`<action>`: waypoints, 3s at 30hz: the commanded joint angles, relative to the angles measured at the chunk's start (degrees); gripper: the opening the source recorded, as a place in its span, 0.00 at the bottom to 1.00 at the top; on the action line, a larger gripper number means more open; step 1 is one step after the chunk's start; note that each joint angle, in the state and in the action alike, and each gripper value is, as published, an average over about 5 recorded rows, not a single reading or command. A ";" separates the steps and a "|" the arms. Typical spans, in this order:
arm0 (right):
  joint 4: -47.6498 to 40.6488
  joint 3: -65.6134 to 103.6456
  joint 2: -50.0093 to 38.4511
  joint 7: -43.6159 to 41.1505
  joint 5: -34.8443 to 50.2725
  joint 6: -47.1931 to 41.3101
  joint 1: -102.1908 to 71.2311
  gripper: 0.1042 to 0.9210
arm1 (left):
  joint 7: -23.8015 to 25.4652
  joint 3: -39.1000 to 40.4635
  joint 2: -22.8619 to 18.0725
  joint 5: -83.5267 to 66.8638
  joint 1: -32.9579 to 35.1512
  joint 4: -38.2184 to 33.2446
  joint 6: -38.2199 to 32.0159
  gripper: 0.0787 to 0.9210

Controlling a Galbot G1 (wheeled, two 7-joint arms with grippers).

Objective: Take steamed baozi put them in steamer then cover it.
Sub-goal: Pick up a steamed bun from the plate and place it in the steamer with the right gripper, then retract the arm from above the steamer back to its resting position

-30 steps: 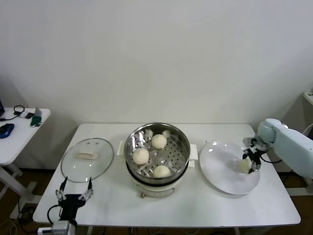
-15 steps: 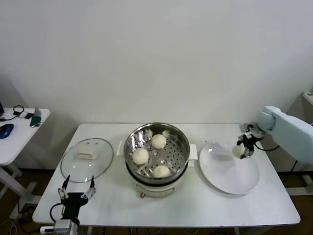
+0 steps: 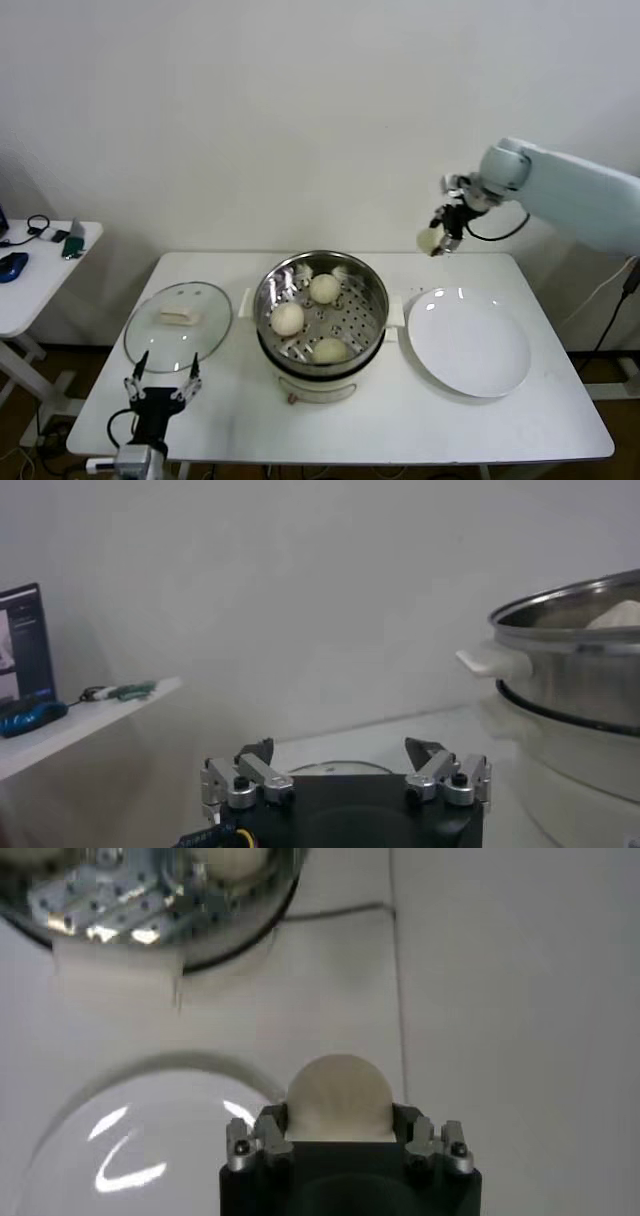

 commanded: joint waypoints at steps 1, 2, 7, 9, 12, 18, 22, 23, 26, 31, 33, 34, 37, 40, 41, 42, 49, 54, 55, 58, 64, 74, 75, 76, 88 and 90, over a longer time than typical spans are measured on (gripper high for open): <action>15.74 -12.18 5.65 10.52 21.52 -10.29 13.10 0.69 | 0.03 0.11 0.26 -0.20 -0.24 -0.26 0.00 0.88; 17.20 -12.53 5.66 11.34 22.45 -10.99 13.23 0.70 | 0.03 0.11 0.38 -0.28 -0.29 -0.28 0.00 0.88; 23.14 -14.58 5.63 13.63 24.90 -12.55 12.94 0.69 | 0.03 0.07 0.99 -0.74 -0.51 -0.30 0.01 0.88; 24.56 -15.52 5.82 13.98 25.03 -12.70 12.34 0.69 | 0.05 0.10 1.19 -0.82 -0.55 -0.26 0.01 0.88; 25.56 -16.50 6.34 14.33 24.80 -12.70 11.05 0.69 | 0.07 0.17 1.37 -0.82 -0.57 -0.23 0.02 0.88; 24.49 -16.34 8.45 14.70 24.23 -12.68 7.88 0.69 | 0.08 0.15 2.06 -0.75 -0.34 -0.12 -0.15 0.88; 22.50 -16.46 10.25 14.21 23.30 -12.34 6.27 0.69 | 0.08 0.02 2.11 -0.89 -0.18 -0.15 -0.22 0.88; 21.85 -16.49 10.74 14.00 23.00 -12.22 5.90 0.69 | 0.07 -0.01 2.11 -0.92 -0.15 -0.16 -0.23 0.88; 19.69 -16.55 12.21 13.18 21.78 -11.75 4.64 0.69 | 0.07 -0.06 2.11 -0.97 -0.10 -0.11 -0.23 0.88; 16.51 -16.41 13.93 12.06 20.17 -11.01 2.76 0.69 | 0.06 -0.13 2.15 -1.01 0.06 0.17 -0.31 0.88; 15.58 -16.30 14.39 11.84 19.73 -10.77 2.12 0.69 | 0.07 -0.21 2.21 -1.05 0.12 0.30 -0.35 0.88; 15.16 -16.19 14.56 11.84 19.59 -10.72 1.80 0.69 | 0.07 -0.25 2.26 -1.09 0.13 0.38 -0.38 0.88; 14.15 -15.82 14.95 11.83 19.20 -10.62 0.96 0.69 | 0.07 -0.33 2.43 -1.19 0.15 0.57 -0.42 0.88; 13.66 -15.68 15.17 11.60 18.87 -10.50 0.49 0.69 | 0.07 -0.34 2.55 -1.25 0.11 0.65 -0.41 0.88; 13.55 -15.62 15.22 11.49 18.76 -10.51 0.36 0.69 | 0.07 -0.33 2.55 -1.26 0.07 0.67 -0.41 0.88; 13.40 -15.57 15.26 11.28 18.58 -10.49 0.24 0.69 | 0.08 -0.30 2.54 -1.25 0.02 0.69 -0.40 0.88; 12.99 -14.88 15.01 9.00 17.97 -9.83 0.45 0.82 | 0.07 -0.18 2.48 -1.14 -0.13 0.68 -0.36 0.88; 13.51 -14.04 13.66 6.60 17.98 -8.62 2.23 0.88 | 0.01 -0.23 2.63 -1.11 -0.19 0.63 -0.29 0.88; 13.67 -13.77 13.14 5.86 17.99 -8.27 2.75 0.88 | -0.02 -0.15 2.66 -1.06 -0.29 0.62 -0.23 0.88; 14.37 -13.28 11.00 3.33 17.94 -6.24 4.86 0.88 | -0.08 0.22 2.71 -0.65 -0.82 0.62 -0.04 0.88; 18.76 -9.26 2.88 6.65 19.10 -0.39 6.80 0.88 | -0.26 0.62 2.67 -0.30 -1.91 0.84 0.23 0.88; 28.55 1.92 -16.52 33.33 17.46 18.40 -2.87 0.88 | -1.19 0.54 2.50 0.56 -2.85 1.19 -1.28 0.88; 28.96 3.65 -18.33 34.35 16.60 19.60 -4.83 0.88 | -1.22 0.62 2.42 0.48 -2.91 1.19 -1.50 0.88; 29.28 6.29 -20.20 35.21 15.54 20.67 -7.76 0.88 | -1.29 0.72 2.34 0.32 -2.99 1.20 -1.68 0.88; 30.28 62.46 -32.65 39.21 5.25 25.76 -62.79 0.88 | -0.30 0.51 3.48 2.05 -3.89 0.44 -1.91 0.88; 30.70 70.22 -32.22 40.29 4.31 26.33 -70.17 0.88 | -0.09 0.34 3.74 2.90 -3.78 0.05 -1.95 0.88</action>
